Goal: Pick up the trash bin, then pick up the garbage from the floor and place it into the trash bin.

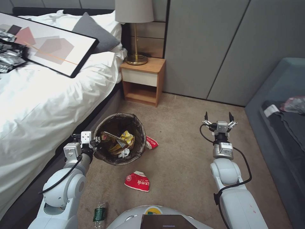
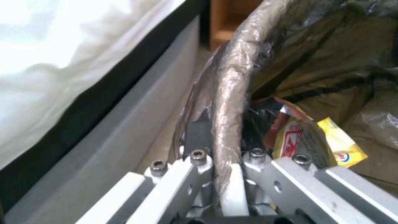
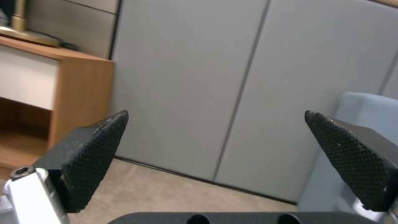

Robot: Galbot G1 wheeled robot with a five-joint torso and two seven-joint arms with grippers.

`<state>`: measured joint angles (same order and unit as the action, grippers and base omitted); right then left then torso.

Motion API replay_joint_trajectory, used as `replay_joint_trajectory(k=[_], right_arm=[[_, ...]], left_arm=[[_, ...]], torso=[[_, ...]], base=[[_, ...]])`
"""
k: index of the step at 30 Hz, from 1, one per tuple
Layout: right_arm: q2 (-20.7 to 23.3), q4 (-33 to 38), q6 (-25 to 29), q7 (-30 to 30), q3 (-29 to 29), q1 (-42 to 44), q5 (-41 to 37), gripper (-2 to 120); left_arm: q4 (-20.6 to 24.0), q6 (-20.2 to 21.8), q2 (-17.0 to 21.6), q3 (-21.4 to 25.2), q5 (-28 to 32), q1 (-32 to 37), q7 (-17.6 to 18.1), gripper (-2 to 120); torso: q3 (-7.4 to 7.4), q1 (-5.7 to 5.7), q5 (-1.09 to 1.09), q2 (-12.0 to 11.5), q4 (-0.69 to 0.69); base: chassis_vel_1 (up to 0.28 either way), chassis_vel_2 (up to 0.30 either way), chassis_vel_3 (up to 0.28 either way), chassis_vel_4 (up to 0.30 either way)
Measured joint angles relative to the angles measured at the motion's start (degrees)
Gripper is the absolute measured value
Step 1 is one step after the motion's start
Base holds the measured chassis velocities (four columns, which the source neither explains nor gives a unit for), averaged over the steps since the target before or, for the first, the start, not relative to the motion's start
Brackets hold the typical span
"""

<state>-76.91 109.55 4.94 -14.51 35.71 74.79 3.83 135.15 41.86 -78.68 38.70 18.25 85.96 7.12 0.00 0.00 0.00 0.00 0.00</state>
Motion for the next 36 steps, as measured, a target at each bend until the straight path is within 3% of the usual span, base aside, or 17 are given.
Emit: replay_joint_trajectory(k=[27, 36], right_arm=[[0.52, -0.22, -1.23, -0.08, -0.17, 0.01, -0.54, 100], [1.33, 1.36, -4.50, -0.83, -0.87, 1.05, -3.25, 100]], left_arm=[[-0.13, -0.17, 0.02, 0.18, 0.70, -0.11, -0.45, 0], [-0.12, -0.47, -0.02, 0.27, 1.32, -0.05, -0.76, 0]], torso=[[0.00, 0.00, 0.00, 0.00, -0.01], [0.00, 0.00, 0.02, 0.00, 0.00]], base=[[0.067, 0.068, 0.067, 0.072], [0.035, 0.035, 0.030, 0.039]])
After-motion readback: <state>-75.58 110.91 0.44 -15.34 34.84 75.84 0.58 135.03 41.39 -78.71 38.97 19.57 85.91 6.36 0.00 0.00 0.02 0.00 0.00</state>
